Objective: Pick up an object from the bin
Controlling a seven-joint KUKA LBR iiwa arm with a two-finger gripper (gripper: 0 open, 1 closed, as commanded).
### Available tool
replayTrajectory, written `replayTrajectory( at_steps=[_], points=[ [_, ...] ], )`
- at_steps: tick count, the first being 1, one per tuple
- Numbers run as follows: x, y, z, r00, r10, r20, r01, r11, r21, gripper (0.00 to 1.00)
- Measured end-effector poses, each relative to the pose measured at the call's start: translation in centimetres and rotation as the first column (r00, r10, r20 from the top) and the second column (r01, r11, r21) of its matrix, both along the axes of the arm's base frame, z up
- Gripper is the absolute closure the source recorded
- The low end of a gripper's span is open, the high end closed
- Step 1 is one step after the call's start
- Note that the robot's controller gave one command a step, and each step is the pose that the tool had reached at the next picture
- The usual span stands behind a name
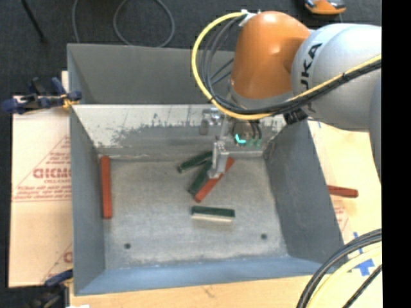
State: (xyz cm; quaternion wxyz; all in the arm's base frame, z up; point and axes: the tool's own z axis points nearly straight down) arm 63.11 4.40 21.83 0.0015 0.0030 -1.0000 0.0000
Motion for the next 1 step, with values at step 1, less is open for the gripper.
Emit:
replayTrajectory(
  at_steps=[1],
  points=[
    [-0.19,-3.68,-14.57,0.823,0.567,0.012,-0.567,0.823,-0.006,0.0]
  ],
)
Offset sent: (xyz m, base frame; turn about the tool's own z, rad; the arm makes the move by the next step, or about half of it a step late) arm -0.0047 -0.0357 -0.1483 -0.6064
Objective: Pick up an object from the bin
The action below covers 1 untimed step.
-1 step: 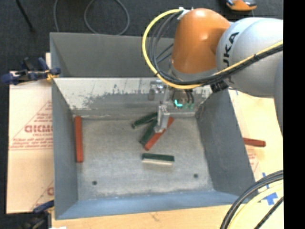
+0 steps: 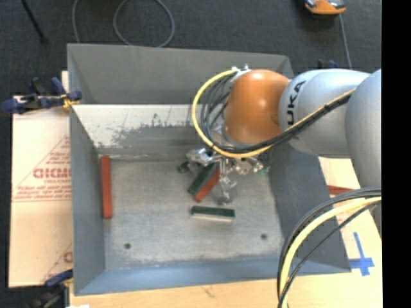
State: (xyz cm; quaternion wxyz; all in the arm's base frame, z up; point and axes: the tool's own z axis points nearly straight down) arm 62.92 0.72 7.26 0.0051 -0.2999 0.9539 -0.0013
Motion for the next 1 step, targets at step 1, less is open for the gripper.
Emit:
replayTrajectory(
  at_steps=[1],
  points=[
    [-0.88,-0.45,2.94,0.952,0.305,-0.003,-0.305,0.952,-0.002,0.0]
  ],
)
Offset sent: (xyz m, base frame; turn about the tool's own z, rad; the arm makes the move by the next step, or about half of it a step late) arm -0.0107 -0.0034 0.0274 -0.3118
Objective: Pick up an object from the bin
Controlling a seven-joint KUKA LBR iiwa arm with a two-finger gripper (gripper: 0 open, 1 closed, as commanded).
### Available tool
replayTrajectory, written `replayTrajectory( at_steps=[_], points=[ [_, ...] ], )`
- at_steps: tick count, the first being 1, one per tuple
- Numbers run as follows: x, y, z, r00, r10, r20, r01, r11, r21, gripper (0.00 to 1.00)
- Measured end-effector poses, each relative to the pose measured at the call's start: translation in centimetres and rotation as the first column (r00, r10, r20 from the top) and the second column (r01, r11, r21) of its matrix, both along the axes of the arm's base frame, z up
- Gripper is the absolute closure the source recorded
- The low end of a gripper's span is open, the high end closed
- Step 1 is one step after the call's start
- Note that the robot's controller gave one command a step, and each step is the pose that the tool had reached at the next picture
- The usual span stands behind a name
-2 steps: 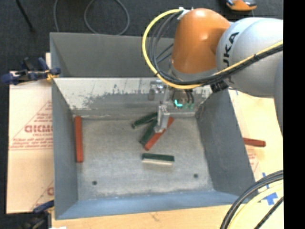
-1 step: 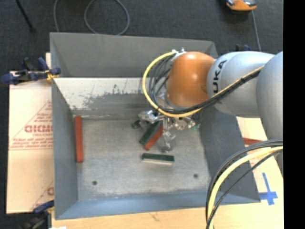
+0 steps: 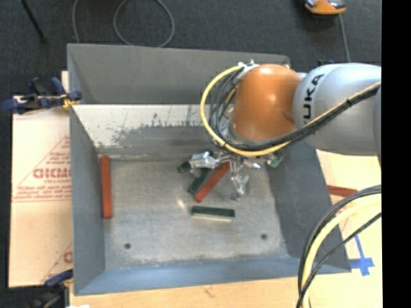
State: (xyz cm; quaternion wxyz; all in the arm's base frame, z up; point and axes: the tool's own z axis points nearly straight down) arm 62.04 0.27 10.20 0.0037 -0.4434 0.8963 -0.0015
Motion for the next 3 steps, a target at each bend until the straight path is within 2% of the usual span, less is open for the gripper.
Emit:
replayTrajectory(
  at_steps=[1,2,3],
  points=[
    [2.7,2.4,0.9,0.971,0.238,0.0,-0.238,0.971,0.0,0.0],
    [2.8,0.8,-2.9,0.906,0.422,0.002,-0.422,0.906,-0.004,0.0],
    [3.1,0.8,-2.6,0.909,0.416,0.003,-0.416,0.909,-0.001,0.0]
  ],
)
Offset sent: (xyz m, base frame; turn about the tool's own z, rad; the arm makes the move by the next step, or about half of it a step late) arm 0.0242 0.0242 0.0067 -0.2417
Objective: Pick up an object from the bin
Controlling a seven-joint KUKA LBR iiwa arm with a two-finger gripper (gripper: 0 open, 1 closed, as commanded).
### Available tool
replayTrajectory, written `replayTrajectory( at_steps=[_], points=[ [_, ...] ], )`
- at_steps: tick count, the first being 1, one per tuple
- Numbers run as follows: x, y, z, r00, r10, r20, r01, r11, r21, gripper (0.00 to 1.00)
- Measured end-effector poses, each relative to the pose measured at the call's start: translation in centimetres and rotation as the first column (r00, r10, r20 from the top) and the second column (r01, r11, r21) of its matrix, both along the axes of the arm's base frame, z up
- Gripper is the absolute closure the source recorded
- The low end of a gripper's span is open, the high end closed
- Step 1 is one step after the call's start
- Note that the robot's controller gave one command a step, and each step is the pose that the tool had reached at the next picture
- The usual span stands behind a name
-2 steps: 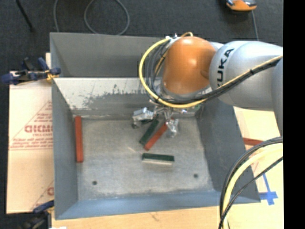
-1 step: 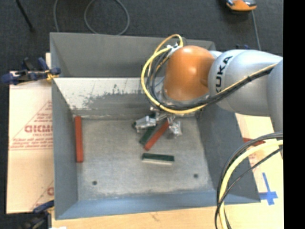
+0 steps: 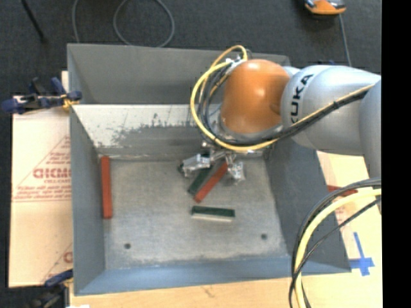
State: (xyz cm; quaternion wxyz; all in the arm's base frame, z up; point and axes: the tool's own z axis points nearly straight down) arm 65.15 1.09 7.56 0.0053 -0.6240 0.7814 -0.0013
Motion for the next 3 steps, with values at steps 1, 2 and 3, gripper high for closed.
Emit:
replayTrajectory(
  at_steps=[1,2,3],
  points=[
    [0.0,0.0,0.0,1.0,-0.002,-0.001,0.002,1.0,0.0,1.0],
    [0.2,0.0,1.5,1.0,-0.009,-0.002,0.009,1.0,-0.001,1.0],
    [0.4,-0.1,4.3,1.0,-0.015,-0.002,0.015,1.0,-0.003,1.0]
  ],
)
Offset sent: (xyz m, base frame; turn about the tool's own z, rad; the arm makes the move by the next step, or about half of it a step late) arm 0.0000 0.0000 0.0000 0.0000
